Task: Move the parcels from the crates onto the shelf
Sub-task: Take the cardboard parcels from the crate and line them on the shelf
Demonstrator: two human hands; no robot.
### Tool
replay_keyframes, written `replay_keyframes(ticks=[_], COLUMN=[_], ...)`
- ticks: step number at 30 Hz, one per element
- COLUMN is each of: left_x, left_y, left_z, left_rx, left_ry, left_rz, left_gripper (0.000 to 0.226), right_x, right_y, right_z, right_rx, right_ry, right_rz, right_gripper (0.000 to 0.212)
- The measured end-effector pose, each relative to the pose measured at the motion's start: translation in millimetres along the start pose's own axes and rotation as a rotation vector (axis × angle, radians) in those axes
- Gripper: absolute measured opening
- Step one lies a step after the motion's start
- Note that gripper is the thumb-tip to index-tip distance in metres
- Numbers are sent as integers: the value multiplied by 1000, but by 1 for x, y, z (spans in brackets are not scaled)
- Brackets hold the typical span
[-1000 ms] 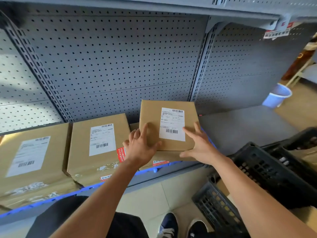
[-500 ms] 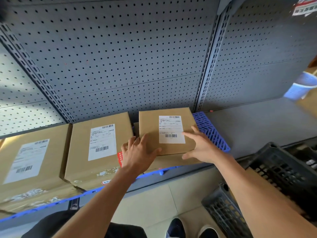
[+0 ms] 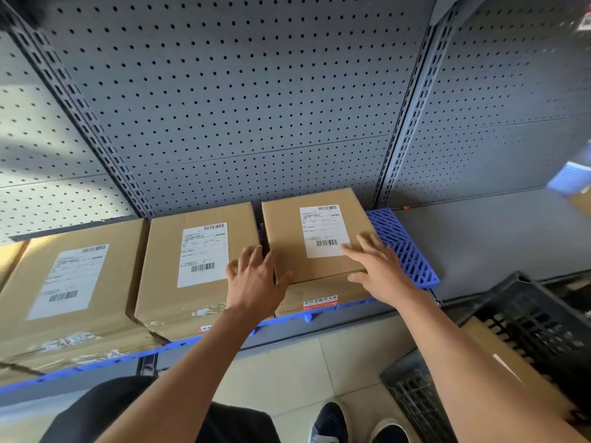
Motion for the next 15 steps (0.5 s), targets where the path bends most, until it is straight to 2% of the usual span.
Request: replay_keyframes(ticks=[15], left_x=[1], left_y=[-2], left_z=[2], left_rx=[49], left_ry=[78], left_rz=[57], left_gripper=[64], right_x=[19], right_y=[8], right_z=[11], right_rx=[-25], right_ry=[-123], right_rz=[-50], right_gripper=[71])
Point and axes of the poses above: each hand's wrist, its own y-axis towards the middle knuckle, its own z-axis out of the palm, x = y × z, the point moved 8 cm from there along y, towards the middle knuckle, and after that the axes turned 3 degrees about y, right-handed, at the moved point
